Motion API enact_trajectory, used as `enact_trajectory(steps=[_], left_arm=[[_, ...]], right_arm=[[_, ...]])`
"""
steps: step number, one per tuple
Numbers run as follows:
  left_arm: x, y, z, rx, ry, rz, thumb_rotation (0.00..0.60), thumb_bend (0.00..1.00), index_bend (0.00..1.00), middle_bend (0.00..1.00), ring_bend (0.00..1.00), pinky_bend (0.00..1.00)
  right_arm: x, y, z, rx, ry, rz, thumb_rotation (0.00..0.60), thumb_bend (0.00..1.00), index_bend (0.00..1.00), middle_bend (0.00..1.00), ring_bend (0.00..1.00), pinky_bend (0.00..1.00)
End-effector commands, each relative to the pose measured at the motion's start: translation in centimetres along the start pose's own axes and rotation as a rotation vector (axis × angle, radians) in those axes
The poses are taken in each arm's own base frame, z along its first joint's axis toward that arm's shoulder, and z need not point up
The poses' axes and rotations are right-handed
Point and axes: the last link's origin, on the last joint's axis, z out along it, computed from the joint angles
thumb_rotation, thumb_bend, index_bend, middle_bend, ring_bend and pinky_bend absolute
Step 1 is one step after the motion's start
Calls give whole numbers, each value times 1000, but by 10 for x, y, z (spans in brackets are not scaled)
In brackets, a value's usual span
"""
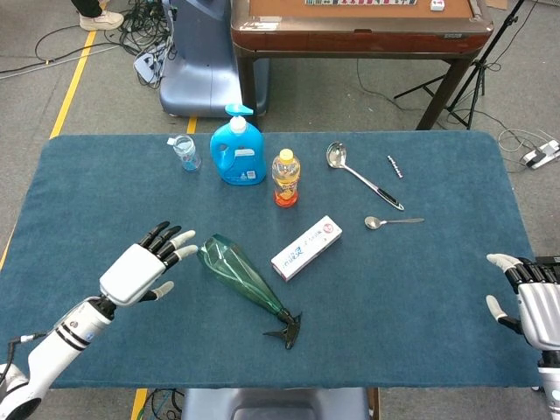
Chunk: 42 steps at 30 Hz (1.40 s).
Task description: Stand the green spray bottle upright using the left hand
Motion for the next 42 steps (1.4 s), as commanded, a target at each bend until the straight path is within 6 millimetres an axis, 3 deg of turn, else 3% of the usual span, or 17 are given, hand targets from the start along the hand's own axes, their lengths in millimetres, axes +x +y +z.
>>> enact_trajectory(steps=[1,19,42], left_arm=[[-1,13,20,-74,-21,19,600,312,166,59,0,0],[-18,71,77,-253,-124,135,600,311,147,59,0,0],[-50,100,115,-267,-232,279,600,312,216,125,0,0]], right_arm=[[0,-1,1,1,-1,-2,600,308,238,269,202,253],[-2,2,3,-11,-6,4,600,308,238,269,202,253],[-2,9,1,-29,-10,13,600,307,238,269,202,254]])
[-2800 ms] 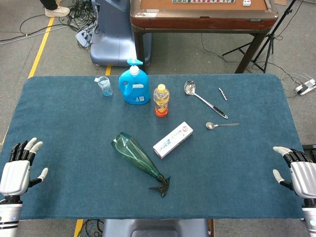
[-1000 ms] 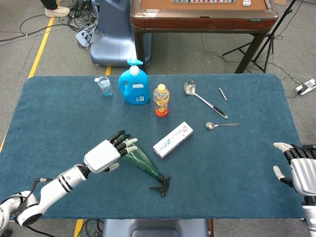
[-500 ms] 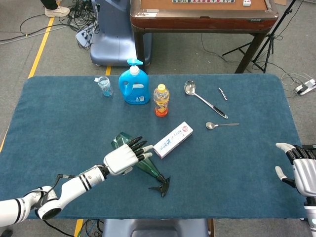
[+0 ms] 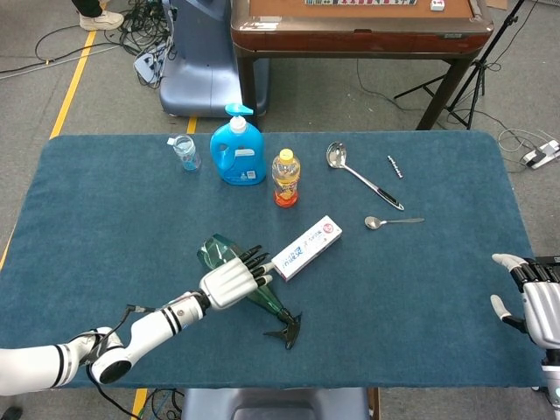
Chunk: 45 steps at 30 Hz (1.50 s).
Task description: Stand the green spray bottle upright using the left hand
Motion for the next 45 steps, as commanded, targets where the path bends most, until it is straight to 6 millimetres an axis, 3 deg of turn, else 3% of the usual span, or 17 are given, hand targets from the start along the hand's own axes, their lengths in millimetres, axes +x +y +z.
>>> enact_trajectory(steps=[1,14,19,26,36,45], left_arm=[[-3,5,5,-7,-18,15,600,312,216,125,0,0],[-14,15,18,11,-55,90,600,312,235,142,0,0],[-18,13,21,42,-49,97,600,311,303,242,10,0],[-21,3,20,80,-9,44,600,311,431,404,132,0],[-9,-35,-6,180,118,-296,600,311,475,437,165,0],[-1,-85,-43,270,356,-855,600,311,462,438,158,0]], right_arm=[[0,1,0,-2,-1,0,600,308,238,269,202,254],[1,6,-3,-18,4,3,600,308,238,269,202,253],[0,6,-4,-17,2,7,600,308,238,269,202,253],[1,7,-4,-15,6,9,600,308,238,269,202,254],[2,6,-4,-11,12,10,600,308,238,269,202,254],[3,4,-4,-7,12,6,600,308,238,269,202,254]])
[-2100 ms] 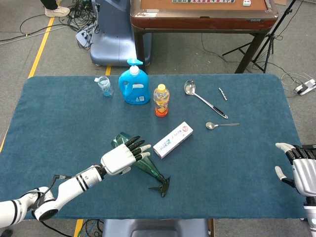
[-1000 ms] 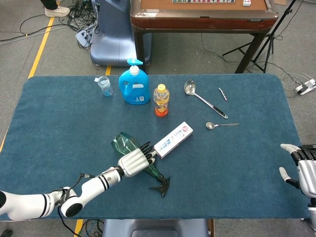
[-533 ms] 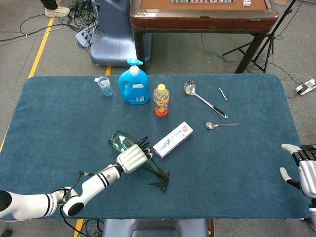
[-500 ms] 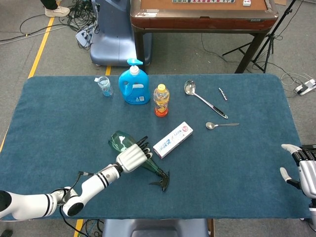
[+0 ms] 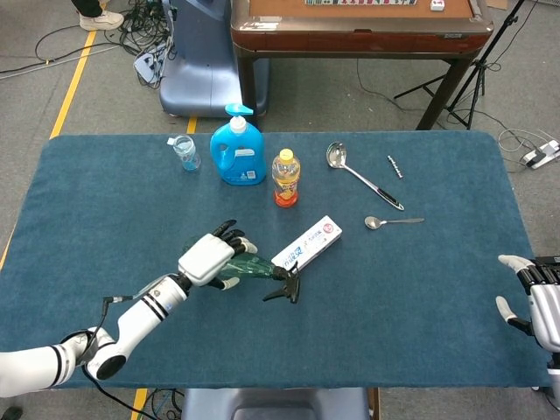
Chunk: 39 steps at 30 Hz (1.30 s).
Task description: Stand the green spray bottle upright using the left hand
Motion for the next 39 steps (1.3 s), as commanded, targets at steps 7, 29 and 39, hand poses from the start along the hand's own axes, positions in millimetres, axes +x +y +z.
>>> enact_trajectory(steps=[7,29,39], left_arm=[[37,-61,-26,103,303,-679,600,311,457,438,158,0],[-14,-106,-24,199,460,-713,600,312,442,437,161,0],[-20,-119,-29,253,445,-661,600,311,420,437,159,0]], right_arm=[[-1,-4,2,6,-6,0,600,308,238,269,202,254],[-1,-9,3,5,-8,-8,600,308,238,269,202,254],[0,-8,2,3,-10,-7,600,308,238,269,202,254]])
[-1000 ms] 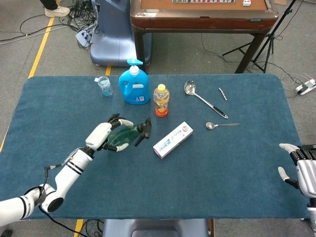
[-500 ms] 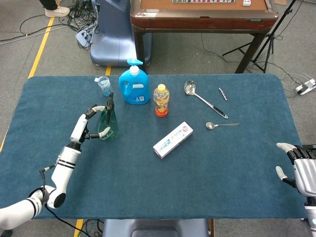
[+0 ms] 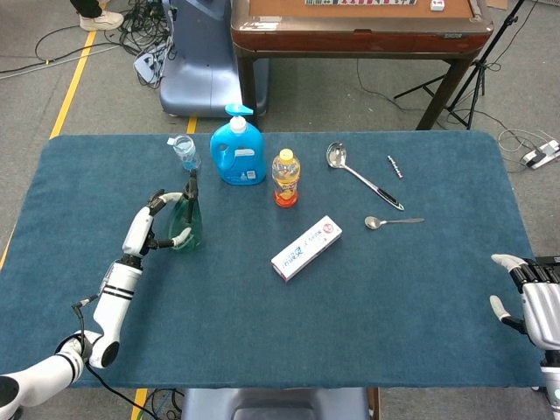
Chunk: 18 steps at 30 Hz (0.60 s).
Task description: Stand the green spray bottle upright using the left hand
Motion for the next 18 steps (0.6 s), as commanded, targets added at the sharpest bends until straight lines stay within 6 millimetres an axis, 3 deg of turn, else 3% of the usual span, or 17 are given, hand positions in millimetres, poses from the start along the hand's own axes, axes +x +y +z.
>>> enact_trajectory(steps=[1,8,18], left_arm=[[3,-3,-2,9,-3,19,600,311,417,436,159,0],[13,-8,-11,21,-10,56,600,311,384,398,157,0],[26,-9,-20,24,-26,76,600,312,285,253,82,0]], right_arm=[[0,0,0,0,-3,2,600,308,238,269,202,253],[0,0,-1,1,-7,10,600,308,238,268,202,254],[-1,-2,2,5,-13,9,600,308,238,269,202,254]])
